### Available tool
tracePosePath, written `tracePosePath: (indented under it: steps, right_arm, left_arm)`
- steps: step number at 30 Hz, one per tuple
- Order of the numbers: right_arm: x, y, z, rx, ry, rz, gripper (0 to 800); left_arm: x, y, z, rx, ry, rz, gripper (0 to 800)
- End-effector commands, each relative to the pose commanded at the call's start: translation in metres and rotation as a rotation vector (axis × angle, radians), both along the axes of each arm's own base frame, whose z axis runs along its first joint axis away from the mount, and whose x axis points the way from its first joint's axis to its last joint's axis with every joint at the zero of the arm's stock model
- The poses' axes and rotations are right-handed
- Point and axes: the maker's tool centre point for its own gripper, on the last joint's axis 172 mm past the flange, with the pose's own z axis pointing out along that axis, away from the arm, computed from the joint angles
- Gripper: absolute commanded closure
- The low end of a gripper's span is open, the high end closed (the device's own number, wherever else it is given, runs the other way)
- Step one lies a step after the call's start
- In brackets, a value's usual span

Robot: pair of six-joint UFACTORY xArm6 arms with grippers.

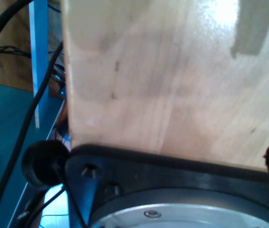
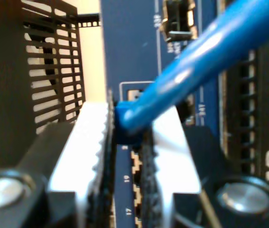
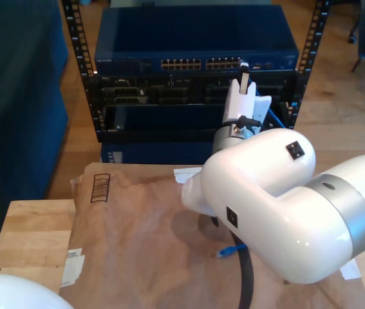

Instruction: Grab the cable and plug it in

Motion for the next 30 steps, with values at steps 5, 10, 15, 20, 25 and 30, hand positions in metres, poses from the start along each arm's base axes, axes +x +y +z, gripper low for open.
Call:
tracePosePath:
  steps: [5,10,15,20,25,30]
  right_arm:
    - [-0.001,0.0,-0.003,-0.004,0.006,0.001,800]
    - [-0.001,0.0,-0.003,-0.005,0.006,0.001,800]
    - [-0.002,-0.001,-0.002,-0.006,0.0,0.0,800]
    - [-0.004,0.002,-0.001,-0.006,-0.002,0.002,800]
    - [-0.007,0.01,0.001,-0.006,-0.002,0.015,800]
    - [-0.007,0.01,0.001,-0.006,-0.001,0.015,800]
  left_arm:
    - [0.0,0.0,0.0,0.002,0.0,-0.002,0]
    - [0.0,0.0,0.0,0.002,0.0,-0.002,0]
    - [0.0,0.0,0.0,0.002,0.0,-0.002,0]
    - [0.0,0.0,0.0,0.0,0.0,-0.002,0]
    - [0.0,0.0,0.0,0.001,0.001,-0.003,0]
    - [0.0,0.0,0.0,0.002,0.0,-0.002,0]
